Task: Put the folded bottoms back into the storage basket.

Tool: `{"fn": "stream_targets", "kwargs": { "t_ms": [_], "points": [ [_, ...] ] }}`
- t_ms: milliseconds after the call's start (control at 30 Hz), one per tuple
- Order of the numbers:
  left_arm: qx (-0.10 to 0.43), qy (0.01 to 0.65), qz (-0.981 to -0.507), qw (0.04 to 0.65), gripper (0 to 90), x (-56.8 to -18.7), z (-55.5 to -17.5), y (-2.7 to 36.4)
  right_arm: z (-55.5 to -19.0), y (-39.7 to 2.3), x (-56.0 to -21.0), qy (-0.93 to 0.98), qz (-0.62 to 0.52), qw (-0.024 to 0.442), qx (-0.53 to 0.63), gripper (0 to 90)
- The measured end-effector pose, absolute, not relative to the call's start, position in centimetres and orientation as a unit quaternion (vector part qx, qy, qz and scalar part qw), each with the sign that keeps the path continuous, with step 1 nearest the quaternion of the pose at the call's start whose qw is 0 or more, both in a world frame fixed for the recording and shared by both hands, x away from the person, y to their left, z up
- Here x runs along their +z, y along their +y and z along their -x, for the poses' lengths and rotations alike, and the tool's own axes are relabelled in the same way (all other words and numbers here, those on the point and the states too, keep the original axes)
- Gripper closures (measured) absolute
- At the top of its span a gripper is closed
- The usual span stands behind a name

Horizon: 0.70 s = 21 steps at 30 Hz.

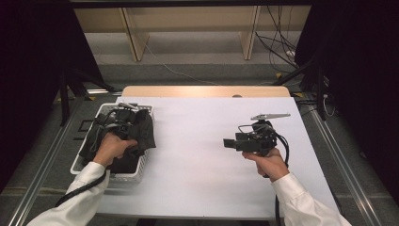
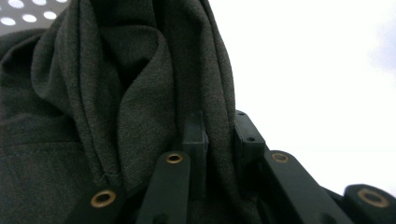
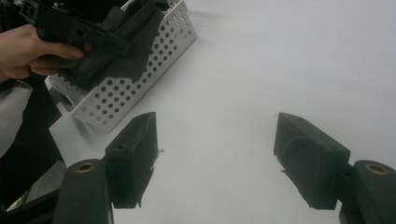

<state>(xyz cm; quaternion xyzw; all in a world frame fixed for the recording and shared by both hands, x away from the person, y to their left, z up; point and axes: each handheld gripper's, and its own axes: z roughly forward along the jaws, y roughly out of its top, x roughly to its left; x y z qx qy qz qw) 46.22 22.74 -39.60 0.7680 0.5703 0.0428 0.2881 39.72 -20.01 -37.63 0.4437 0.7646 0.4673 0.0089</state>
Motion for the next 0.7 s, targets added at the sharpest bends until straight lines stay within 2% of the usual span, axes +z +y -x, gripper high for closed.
{"fn": "stream_targets", "kwargs": {
  "t_ms": [100, 167, 400, 700],
  "points": [
    [0.048, 0.580, -0.756, 0.300, 82.8, -39.2, -46.1, 23.9, -39.7, -20.3, -37.7, 0.763, -0.445, 0.010, 0.468, 31.4],
    [0.057, 0.575, -0.765, 0.285, 86.0, -39.4, -46.0, 24.5, -39.8, -20.5, -37.8, 0.762, -0.449, 0.009, 0.467, 31.8],
    [0.041, 0.582, -0.773, 0.251, 86.6, -42.6, -47.3, 24.1, -39.8, -20.3, -38.0, 0.765, -0.449, 0.008, 0.462, 32.3],
    [0.089, 0.597, -0.758, 0.248, 86.3, -45.3, -48.9, 22.9, -39.9, -20.3, -38.3, 0.768, -0.449, 0.009, 0.457, 32.8]
  ]
}}
